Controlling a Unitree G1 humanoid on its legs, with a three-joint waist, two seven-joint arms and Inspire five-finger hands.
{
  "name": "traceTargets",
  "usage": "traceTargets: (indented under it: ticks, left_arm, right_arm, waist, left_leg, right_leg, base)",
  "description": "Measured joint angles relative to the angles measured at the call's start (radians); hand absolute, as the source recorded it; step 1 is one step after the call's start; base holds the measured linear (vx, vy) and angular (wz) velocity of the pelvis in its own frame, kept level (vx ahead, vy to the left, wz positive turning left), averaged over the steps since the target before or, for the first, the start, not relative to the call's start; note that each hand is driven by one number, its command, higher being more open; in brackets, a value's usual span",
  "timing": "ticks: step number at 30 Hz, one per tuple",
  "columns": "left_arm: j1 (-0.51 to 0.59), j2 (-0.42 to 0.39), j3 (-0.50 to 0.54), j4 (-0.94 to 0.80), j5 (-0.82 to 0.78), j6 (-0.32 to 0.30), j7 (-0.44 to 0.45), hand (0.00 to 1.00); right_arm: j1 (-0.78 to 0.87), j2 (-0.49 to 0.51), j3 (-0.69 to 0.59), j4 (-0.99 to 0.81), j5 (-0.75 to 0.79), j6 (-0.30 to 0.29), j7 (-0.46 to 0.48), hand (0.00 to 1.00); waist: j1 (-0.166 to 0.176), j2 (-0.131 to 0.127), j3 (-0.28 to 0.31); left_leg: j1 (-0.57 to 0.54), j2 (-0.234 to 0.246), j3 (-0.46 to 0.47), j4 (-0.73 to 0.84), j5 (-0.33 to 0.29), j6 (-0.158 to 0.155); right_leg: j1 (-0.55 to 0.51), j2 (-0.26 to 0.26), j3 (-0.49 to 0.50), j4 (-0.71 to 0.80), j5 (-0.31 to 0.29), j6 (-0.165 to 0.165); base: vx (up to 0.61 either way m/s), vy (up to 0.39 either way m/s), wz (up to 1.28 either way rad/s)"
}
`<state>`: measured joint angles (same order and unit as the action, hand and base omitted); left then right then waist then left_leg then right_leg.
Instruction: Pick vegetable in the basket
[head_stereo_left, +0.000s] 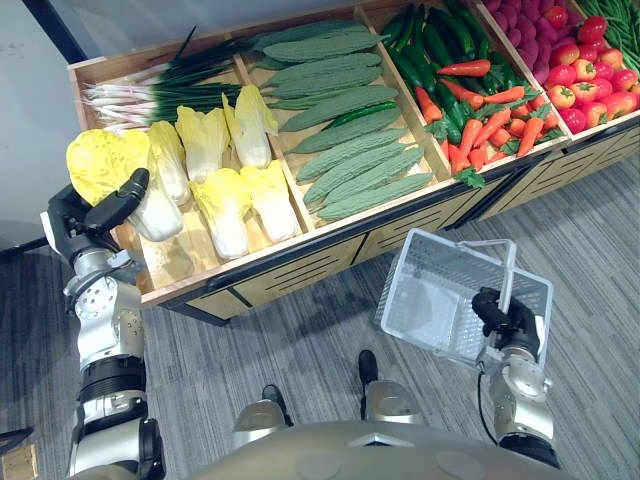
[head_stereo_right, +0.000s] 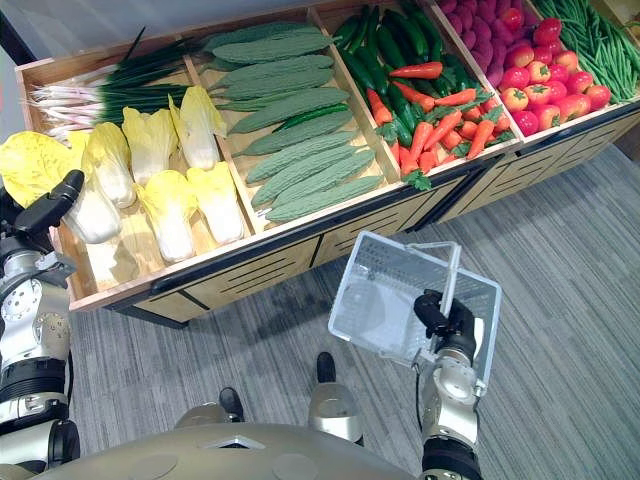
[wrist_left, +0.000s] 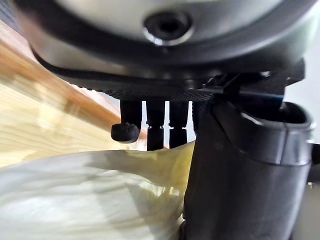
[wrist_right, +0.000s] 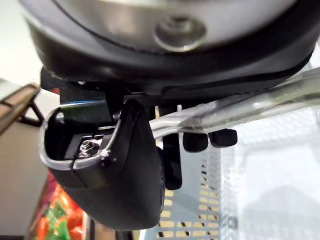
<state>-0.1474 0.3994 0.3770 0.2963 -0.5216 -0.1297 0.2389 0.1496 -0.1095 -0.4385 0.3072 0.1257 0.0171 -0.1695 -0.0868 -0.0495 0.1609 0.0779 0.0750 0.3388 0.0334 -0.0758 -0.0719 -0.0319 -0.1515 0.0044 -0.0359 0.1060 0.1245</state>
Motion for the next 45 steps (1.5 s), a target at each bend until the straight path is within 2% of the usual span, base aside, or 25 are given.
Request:
traceTargets:
  ticks: [8,12,18,20,24,29,31,34,36,40,45]
  left_arm:
    - [0.013,0.000,0.000,-0.126,0.002,0.000,-0.009,0.00]
    - [0.040,0.000,0.000,-0.208,0.006,-0.001,-0.024,0.00]
    - [0.039,0.000,-0.036,-0.234,0.015,-0.004,-0.047,0.00]
    - [0.039,-0.001,-0.065,-0.236,0.018,-0.004,-0.067,0.00]
    - [0.036,-0.001,-0.149,-0.250,0.018,-0.005,-0.090,0.00]
    - [0.020,-0.005,-0.277,-0.257,0.018,-0.004,-0.146,0.00]
    - [-0.005,-0.007,-0.317,-0.257,0.018,-0.004,-0.156,0.00]
    - [-0.053,-0.011,-0.383,-0.257,0.018,-0.004,-0.183,0.00]
    - [-0.072,-0.027,-0.431,-0.257,0.018,-0.004,-0.191,0.00]
    - [-0.087,-0.064,-0.513,-0.257,0.018,-0.005,-0.212,0.00]
    - [-0.115,-0.090,-0.603,-0.256,0.017,-0.005,-0.223,0.00]
  right_arm:
    - [-0.015,-0.070,-0.139,-0.203,0.000,-0.001,-0.045,0.00]
    - [-0.013,-0.098,-0.177,-0.295,0.000,-0.002,-0.059,0.00]
    - [0.006,-0.098,-0.181,-0.391,0.000,-0.003,-0.049,0.00]
    - [0.013,-0.100,-0.181,-0.399,0.000,-0.003,-0.040,0.00]
    - [0.031,-0.156,-0.176,-0.400,0.002,-0.003,-0.014,0.00]
    - [0.039,-0.188,-0.154,-0.479,0.030,-0.003,0.024,0.00]
    - [0.042,-0.191,-0.148,-0.505,0.049,-0.006,0.035,0.00]
    - [0.042,-0.231,-0.122,-0.522,0.086,-0.038,0.060,0.00]
    - [0.042,-0.253,-0.103,-0.532,0.094,-0.052,0.080,0.00]
    - [0.056,-0.258,-0.019,-0.605,0.138,-0.077,0.141,0.00]
    - [0.085,-0.327,0.127,-0.666,0.215,-0.099,0.250,0.00]
  waist:
    - [-0.008,-0.003,-0.008]
    - [-0.026,0.011,-0.021]
    - [-0.044,0.028,-0.037]
    - [-0.059,0.032,-0.043]
    - [-0.064,0.044,-0.054]
    - [-0.114,0.059,-0.064]
    - [-0.116,0.059,-0.065]
    - [-0.139,0.061,-0.066]
    - [-0.143,0.065,-0.070]
    - [-0.147,0.076,-0.078]
    - [-0.158,0.077,-0.079]
  left_leg:
    - [0.001,0.000,0.005,0.000,0.000,0.000]
    - [0.000,0.001,0.017,0.000,-0.002,-0.002]
    - [0.000,0.009,0.056,0.014,-0.012,-0.007]
    - [0.001,0.013,0.071,0.029,-0.023,-0.008]
    - [-0.003,0.026,0.117,0.071,-0.057,-0.011]
    - [-0.003,0.050,0.166,0.119,-0.097,-0.019]
    - [-0.006,0.061,0.189,0.138,-0.111,-0.021]
    - [-0.022,0.068,0.192,0.159,-0.124,-0.021]
    - [-0.020,0.069,0.196,0.159,-0.124,-0.021]
    - [-0.017,0.075,0.213,0.163,-0.127,-0.025]
    - [-0.015,0.078,0.241,0.182,-0.138,-0.025]
  right_leg:
    - [-0.002,0.001,0.002,0.002,0.000,0.000]
    - [-0.011,0.004,0.013,0.004,0.000,0.000]
    - [-0.034,0.015,0.056,0.015,0.000,0.000]
    - [-0.036,0.017,0.070,0.016,0.002,0.002]
    - [-0.051,0.026,0.119,0.019,0.006,0.009]
    - [-0.061,0.044,0.171,0.018,0.010,0.015]
    - [-0.068,0.054,0.195,0.018,0.015,0.021]
    - [-0.077,0.055,0.201,0.018,0.018,0.026]
    - [-0.077,0.056,0.208,0.018,0.019,0.028]
    - [-0.083,0.064,0.227,0.018,0.024,0.035]
    - [-0.089,0.068,0.269,0.018,0.028,0.041]
  base:
    - [0.00,0.000,0.00]
    - [0.00,-0.001,-0.08]
    - [-0.04,-0.029,-0.21]
    - [-0.05,-0.025,-0.22]
    - [-0.03,-0.013,-0.35]
    - [-0.01,-0.020,-0.29]
    - [-0.02,-0.021,-0.33]
    - [-0.02,-0.013,-0.09]
    - [-0.02,-0.007,-0.06]
    - [-0.03,-0.013,-0.13]
    - [-0.06,-0.007,-0.16]
